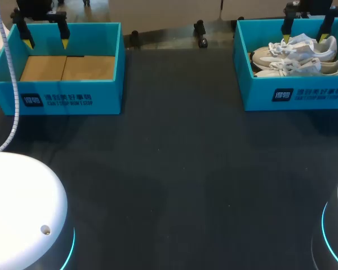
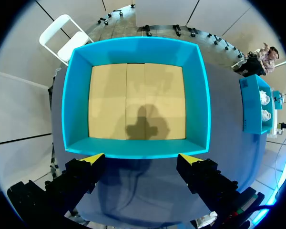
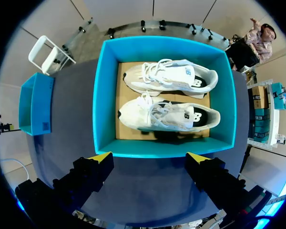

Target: Take the shoe out of the shoebox, open the shoe tongue, remove and reinsert the insole, then place the shoe into the shoebox

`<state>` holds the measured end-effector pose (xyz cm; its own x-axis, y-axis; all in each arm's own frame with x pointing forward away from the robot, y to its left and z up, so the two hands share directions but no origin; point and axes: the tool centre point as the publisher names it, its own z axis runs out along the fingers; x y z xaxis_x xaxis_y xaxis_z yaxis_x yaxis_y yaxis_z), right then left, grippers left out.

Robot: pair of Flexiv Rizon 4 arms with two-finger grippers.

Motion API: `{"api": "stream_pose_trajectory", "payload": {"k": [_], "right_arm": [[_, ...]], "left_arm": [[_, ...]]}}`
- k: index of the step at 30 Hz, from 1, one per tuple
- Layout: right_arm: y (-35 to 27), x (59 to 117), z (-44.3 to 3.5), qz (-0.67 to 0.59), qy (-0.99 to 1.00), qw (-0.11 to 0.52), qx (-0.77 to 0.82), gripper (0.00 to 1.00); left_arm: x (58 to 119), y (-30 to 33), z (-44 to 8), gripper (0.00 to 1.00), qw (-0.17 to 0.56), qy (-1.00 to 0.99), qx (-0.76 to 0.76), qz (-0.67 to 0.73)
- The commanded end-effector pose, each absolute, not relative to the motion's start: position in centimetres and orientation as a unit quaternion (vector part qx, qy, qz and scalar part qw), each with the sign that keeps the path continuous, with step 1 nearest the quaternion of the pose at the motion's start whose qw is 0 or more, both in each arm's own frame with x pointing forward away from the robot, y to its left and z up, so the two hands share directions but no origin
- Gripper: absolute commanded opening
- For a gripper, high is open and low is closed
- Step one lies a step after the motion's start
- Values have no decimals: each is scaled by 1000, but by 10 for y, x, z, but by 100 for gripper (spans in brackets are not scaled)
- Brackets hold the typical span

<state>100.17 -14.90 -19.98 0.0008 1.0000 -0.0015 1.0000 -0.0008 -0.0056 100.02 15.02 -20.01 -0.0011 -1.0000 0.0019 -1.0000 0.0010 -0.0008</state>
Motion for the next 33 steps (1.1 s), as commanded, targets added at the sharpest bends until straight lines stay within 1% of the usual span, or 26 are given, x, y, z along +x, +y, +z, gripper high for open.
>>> {"api": "stream_pose_trajectory", "payload": {"k": [1, 9, 20, 33], "right_arm": [[-149, 1001, -200, 2, -707, 1, -707, 100], [-149, 1001, -200, 2, -707, 1, -707, 100], [-209, 997, -203, -9, -686, -41, -726, 100], [-265, 1009, -238, 9, -646, -80, -759, 100]], "left_arm": [[1000, 150, -200, 100, 0, -707, 707, 1], [1000, 150, -200, 100, 0, -707, 707, 1], [1000, 150, -200, 100, 0, -707, 707, 1], [1000, 150, -200, 100, 0, -707, 707, 1]]}}
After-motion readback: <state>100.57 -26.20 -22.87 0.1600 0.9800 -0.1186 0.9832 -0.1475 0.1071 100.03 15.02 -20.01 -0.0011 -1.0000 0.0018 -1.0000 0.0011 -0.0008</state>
